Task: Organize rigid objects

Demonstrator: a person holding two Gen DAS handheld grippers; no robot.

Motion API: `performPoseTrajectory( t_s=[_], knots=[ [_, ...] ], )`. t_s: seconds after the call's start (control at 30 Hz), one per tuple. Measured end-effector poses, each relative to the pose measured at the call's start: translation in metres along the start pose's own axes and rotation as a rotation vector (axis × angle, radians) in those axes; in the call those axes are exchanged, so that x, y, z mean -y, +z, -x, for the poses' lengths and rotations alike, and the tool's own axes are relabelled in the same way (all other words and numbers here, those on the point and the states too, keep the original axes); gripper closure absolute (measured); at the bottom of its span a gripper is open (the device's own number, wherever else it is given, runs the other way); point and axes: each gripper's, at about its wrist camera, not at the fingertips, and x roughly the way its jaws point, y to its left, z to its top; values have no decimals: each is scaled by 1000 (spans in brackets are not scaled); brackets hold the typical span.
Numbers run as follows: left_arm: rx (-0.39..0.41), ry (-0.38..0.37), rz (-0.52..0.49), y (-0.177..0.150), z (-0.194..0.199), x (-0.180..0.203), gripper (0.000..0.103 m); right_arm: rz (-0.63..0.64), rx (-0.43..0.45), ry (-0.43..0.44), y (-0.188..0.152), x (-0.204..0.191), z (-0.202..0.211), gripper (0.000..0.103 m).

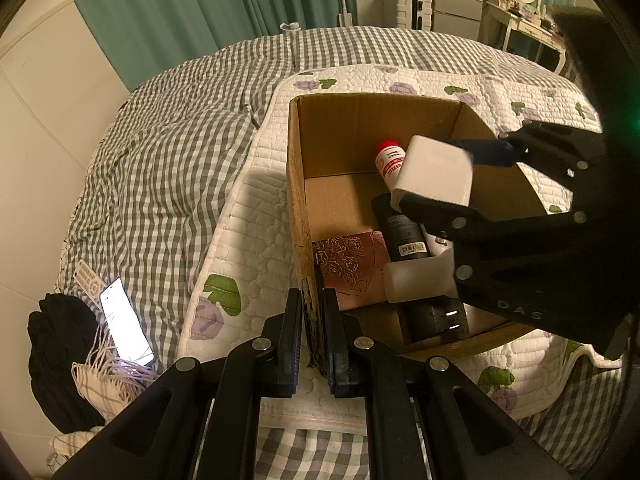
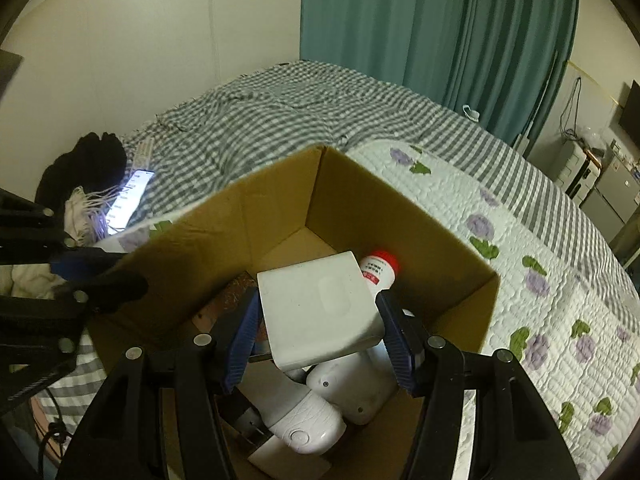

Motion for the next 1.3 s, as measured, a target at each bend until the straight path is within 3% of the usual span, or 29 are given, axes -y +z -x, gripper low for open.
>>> performPoseTrajectory(
  t_s=[0.1,0.13,0.17,0.23,0.5,0.93,1.17,1.3],
  knots=[
    [1,1,-1,0,0,1,94,-18,21,7,-1,2,0,44],
    [0,-3,0,1,-1,1,94,-27,47,6,-1,4,4,39],
    [-1,-5,3,1,-1,1,94,-39,70,0,0,6,8,26],
    [-3,-4,3,1,-2,1,94,-80,106,-21,1,14,16,19],
    [1,-7,8,2,-2,-2,94,-159,131,-70,-11,35,34,18],
    [18,-30,21,-2,6,-10,94,-230,138,-112,-44,37,59,18],
    [105,-28,20,-5,49,-14,94,-287,188,-162,-52,44,98,18],
    [197,-42,26,1,86,-14,94,-310,233,-203,-54,43,129,18]
  ],
)
